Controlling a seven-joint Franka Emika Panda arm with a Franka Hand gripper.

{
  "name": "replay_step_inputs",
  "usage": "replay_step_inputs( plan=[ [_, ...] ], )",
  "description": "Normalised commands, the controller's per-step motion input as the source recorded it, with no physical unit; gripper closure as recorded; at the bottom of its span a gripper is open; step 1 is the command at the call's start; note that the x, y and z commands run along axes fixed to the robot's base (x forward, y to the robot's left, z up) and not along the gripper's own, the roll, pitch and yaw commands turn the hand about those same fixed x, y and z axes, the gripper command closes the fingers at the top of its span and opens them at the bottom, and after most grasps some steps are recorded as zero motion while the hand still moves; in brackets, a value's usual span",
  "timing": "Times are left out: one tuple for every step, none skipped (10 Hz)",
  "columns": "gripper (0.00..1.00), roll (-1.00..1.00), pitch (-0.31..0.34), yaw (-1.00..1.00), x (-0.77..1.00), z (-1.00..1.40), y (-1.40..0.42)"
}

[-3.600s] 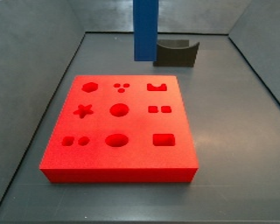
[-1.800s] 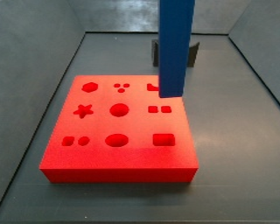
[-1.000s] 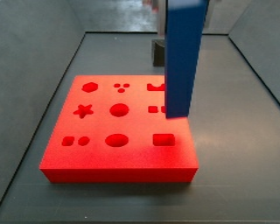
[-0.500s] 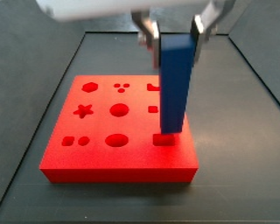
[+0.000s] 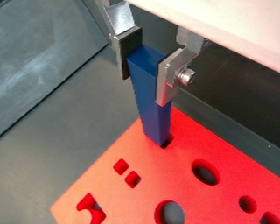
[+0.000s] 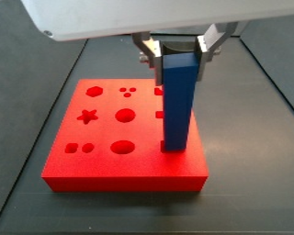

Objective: Insert the rectangle object.

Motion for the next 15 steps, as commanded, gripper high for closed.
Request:
replay_step_inputs(
  plan=[
    [1.0, 0.08, -0.029, -0.03, -0.11, -0.23, 0.0],
    [1.0, 0.03, 0.0, -0.12, -0.08, -0.28, 0.0],
    [1.0, 0.0, 0.006, -0.21, 0.0, -0.43, 0.0],
    [1.0, -0.07, 0.106, -0.22, 0.14, -0.66, 0.0],
    [1.0, -0.12, 0.127, -0.19, 0.12, -0.73, 0.0],
    [1.0, -0.14, 0.111, -0.04, 0.22, -0.73, 0.0],
    [1.0, -0.13, 0.087, 0.0, 0.16, -0.71, 0.0],
    [1.0, -0.08, 0.023, 0.05, 0.06, -0.64, -0.01],
    [1.0, -0.04, 0.0, 0.22, 0.0, -0.58, -0.02],
    [1.0, -0.03, -0.033, 0.16, -0.01, -0.45, 0.0],
    [1.0, -0.02, -0.057, 0.15, -0.02, -0.39, 0.0],
    [1.0, 0.0, -0.049, 0.2, 0.0, -0.35, 0.0],
    [1.0, 0.0, -0.05, 0.14, 0.0, -0.22, -0.02],
    [1.0, 0.0, 0.0, 0.04, 0.0, -0.04, -0.06],
    [1.0, 0.02, -0.014, 0.04, -0.04, -0.01, -0.1]
  ],
)
